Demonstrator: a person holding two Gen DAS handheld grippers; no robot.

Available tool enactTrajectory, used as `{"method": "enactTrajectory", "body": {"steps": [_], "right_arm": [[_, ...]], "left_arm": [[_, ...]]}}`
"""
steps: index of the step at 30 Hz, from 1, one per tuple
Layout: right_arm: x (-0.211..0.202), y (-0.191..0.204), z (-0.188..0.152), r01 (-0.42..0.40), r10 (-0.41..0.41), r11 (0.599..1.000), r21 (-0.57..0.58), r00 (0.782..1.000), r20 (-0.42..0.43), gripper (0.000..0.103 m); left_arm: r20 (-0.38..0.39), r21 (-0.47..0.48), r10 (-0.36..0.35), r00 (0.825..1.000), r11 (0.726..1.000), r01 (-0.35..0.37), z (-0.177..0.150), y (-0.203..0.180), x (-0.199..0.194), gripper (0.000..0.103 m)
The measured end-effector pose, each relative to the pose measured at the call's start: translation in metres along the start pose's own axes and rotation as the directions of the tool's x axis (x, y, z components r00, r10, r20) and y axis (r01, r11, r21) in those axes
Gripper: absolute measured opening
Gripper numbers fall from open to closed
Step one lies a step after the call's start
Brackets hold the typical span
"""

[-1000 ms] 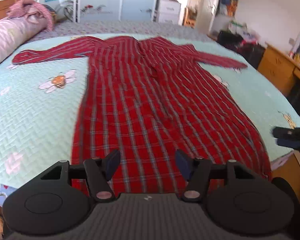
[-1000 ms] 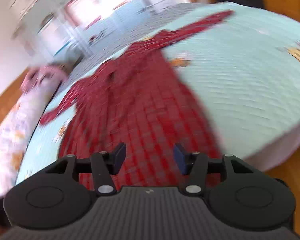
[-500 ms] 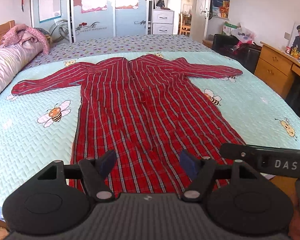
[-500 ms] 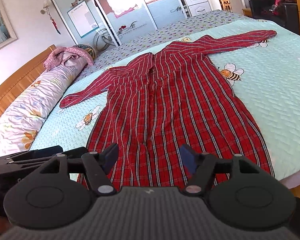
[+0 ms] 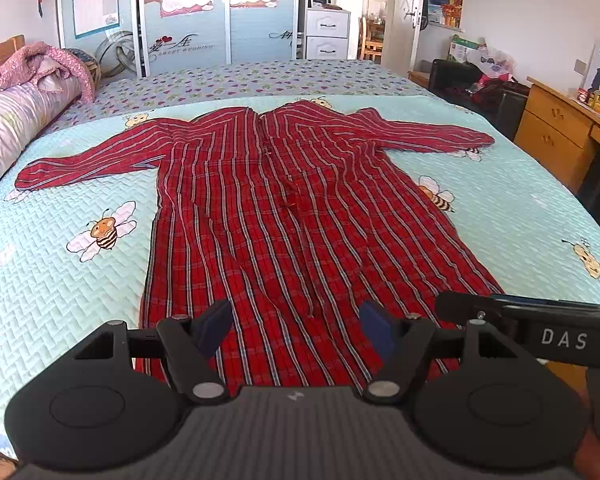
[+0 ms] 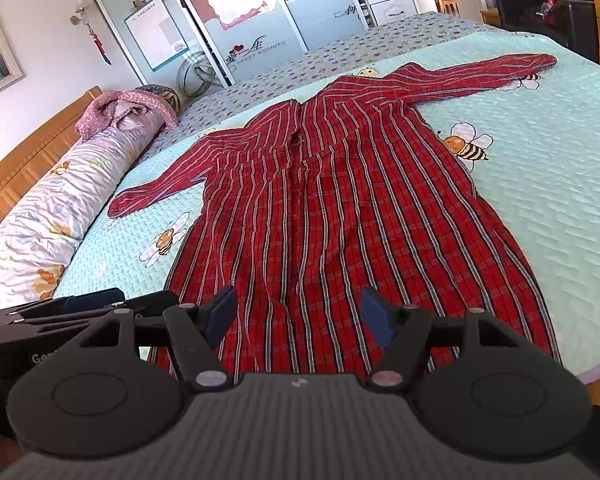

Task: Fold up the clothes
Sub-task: 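Move the right gripper to the sleeve cuff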

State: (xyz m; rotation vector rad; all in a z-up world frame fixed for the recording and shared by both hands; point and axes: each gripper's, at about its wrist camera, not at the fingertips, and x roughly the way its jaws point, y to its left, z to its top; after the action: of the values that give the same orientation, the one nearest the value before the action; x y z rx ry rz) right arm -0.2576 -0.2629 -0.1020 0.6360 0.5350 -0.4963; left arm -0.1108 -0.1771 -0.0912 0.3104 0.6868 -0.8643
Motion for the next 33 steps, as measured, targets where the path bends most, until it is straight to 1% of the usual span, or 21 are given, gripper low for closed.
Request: {"method": "enactTrajectory", "body": {"steps": [4, 7, 10, 12, 14, 16, 19, 23, 26, 28, 30, 33], "right_arm": [[0.012, -0.008, 0.009, 0.0, 0.0, 1.0, 0.025, 1.0, 0.0, 0.069], [0.021, -0.029, 0.022, -0.018, 0.016, 0.996, 0.082, 1.0, 0.024, 0.069], [0.028, -0.066, 0.043, -0.05, 0.03, 0.979, 0.197, 0.994, 0.105, 0.069], [0.035, -0.103, 0.062, -0.072, 0.02, 0.952, 0.297, 0.985, 0.174, 0.069], [0.043, -0.143, 0.083, -0.086, -0.014, 0.915, 0.394, 0.97, 0.243, 0.069], [0.054, -0.188, 0.106, -0.109, -0.048, 0.867, 0.486, 0.953, 0.299, 0.069], [0.075, -0.252, 0.14, -0.148, -0.081, 0.792, 0.592, 0.936, 0.342, 0.07], [0.111, -0.327, 0.186, -0.139, -0.158, 0.757, 0.639, 0.909, 0.385, 0.07], [0.148, -0.377, 0.209, -0.143, -0.196, 0.72, 0.679, 0.897, 0.397, 0.07], [0.172, -0.404, 0.219, -0.161, -0.202, 0.702, 0.694, 0.889, 0.411, 0.07], [0.198, -0.429, 0.228, -0.177, -0.209, 0.674, 0.717, 0.885, 0.416, 0.07], [0.23, -0.454, 0.239, -0.197, -0.216, 0.644, 0.739, 0.881, 0.422, 0.07]], "left_arm": [[-0.013, 0.0, 0.012, 1.0, 1.0, -0.012, 0.008, 0.004, 0.014, 0.073], [-0.035, -0.007, 0.016, 0.999, 1.0, -0.016, 0.012, 0.007, 0.03, 0.073], [-0.052, -0.001, 0.018, 0.998, 1.0, -0.018, 0.014, 0.005, 0.044, 0.073], [-0.067, 0.002, 0.015, 0.998, 1.0, -0.015, 0.014, 0.004, 0.056, 0.073], [-0.087, 0.003, 0.006, 0.996, 1.0, -0.006, 0.014, 0.003, 0.069, 0.073], [-0.102, 0.004, 0.004, 0.995, 1.0, -0.003, 0.012, 0.001, 0.081, 0.073], [-0.111, 0.0, 0.004, 0.994, 1.0, -0.004, 0.009, -0.001, 0.1, 0.073], [-0.103, -0.002, 0.026, 0.994, 1.0, -0.026, 0.009, -0.002, 0.123, 0.073], [-0.091, -0.003, 0.045, 0.995, 0.999, -0.046, 0.01, -0.003, 0.139, 0.073], [-0.072, 0.009, 0.057, 0.996, 0.998, -0.057, 0.013, -0.006, 0.147, 0.073], [-0.063, 0.024, 0.067, 0.996, 0.998, -0.065, 0.016, -0.01, 0.155, 0.073], [-0.083, 0.031, 0.044, 0.996, 0.999, -0.041, 0.019, -0.017, 0.167, 0.073]]}}
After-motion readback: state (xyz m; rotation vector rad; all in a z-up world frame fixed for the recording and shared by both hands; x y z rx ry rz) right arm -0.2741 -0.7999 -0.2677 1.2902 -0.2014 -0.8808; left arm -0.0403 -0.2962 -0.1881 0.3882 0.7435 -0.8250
